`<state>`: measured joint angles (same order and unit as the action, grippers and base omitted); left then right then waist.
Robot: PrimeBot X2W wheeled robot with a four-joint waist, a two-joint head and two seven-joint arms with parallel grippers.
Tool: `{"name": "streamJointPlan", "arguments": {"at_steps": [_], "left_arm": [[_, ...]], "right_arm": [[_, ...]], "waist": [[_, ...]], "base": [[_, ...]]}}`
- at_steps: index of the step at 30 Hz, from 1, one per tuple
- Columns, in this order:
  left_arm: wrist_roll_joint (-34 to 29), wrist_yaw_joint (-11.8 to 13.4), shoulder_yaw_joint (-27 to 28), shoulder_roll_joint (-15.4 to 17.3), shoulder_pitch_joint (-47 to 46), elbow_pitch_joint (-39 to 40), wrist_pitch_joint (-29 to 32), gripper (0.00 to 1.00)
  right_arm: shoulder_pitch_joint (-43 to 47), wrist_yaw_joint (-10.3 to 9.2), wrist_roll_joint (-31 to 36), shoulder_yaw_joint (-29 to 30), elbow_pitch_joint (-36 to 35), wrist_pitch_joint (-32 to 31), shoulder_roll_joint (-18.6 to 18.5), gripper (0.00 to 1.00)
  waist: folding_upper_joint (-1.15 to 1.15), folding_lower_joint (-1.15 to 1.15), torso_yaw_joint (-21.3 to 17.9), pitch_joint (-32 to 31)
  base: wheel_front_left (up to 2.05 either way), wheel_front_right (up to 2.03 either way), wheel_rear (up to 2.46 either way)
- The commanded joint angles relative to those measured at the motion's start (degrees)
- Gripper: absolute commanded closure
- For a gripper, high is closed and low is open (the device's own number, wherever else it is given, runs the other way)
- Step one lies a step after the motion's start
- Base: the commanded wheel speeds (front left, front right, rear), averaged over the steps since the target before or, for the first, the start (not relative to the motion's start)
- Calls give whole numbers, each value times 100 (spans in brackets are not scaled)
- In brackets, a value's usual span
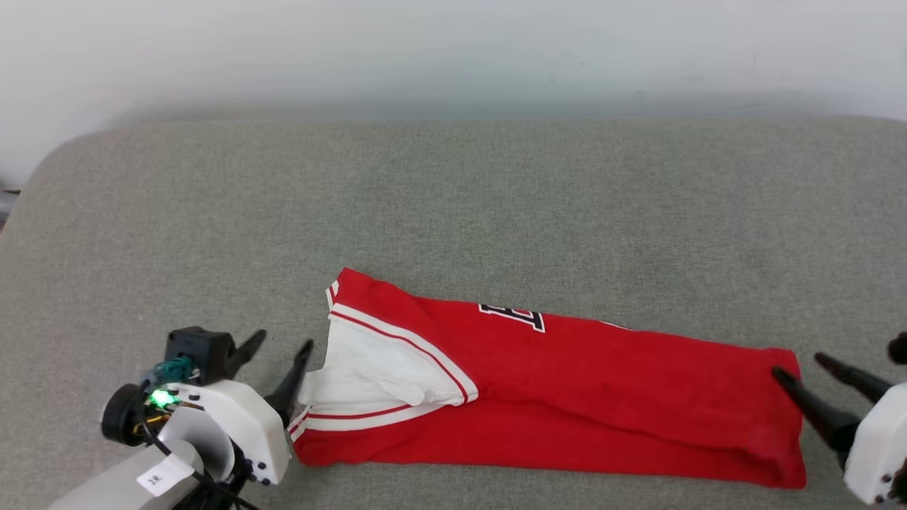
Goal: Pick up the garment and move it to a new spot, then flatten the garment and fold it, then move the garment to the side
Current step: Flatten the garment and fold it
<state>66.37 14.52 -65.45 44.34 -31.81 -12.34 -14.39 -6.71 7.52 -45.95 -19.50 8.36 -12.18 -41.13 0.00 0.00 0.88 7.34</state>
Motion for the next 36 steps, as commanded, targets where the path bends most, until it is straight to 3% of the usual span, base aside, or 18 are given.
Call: {"name": "streamJointPlan", "arguments": {"at_steps": [1,7,13,18,23,36], "left_arm": [[-128,138,197,-11,131,21,-58,0],[-1266,690,1701,-337,792,430,-78,0],[-2443,877,3042,-799,1619,754,-80,0],[-3258,797,3880,-1281,2110,928,-81,0],[-3866,605,4512,-1765,2507,995,-80,0],[-4986,-86,5242,-2806,2838,932,-81,0]], "right_arm": [[108,-7,-114,151,-141,-52,-54,0],[249,-6,-419,692,-358,-606,-269,0],[266,-6,-840,916,-212,-1623,-397,0],[158,-6,-1037,972,88,-2247,-284,0],[25,-6,-1000,957,449,-2487,-82,0],[-230,-4,-1051,439,993,-2410,618,0]], "waist": [[0,0,-3,-79],[0,0,60,-152],[0,0,137,-146],[0,0,270,-71],[0,0,444,32],[0,0,705,184]], "base": [[0,0,0],[0,0,0],[0,0,0],[0,0,0],[0,0,0],[0,0,0]]}}
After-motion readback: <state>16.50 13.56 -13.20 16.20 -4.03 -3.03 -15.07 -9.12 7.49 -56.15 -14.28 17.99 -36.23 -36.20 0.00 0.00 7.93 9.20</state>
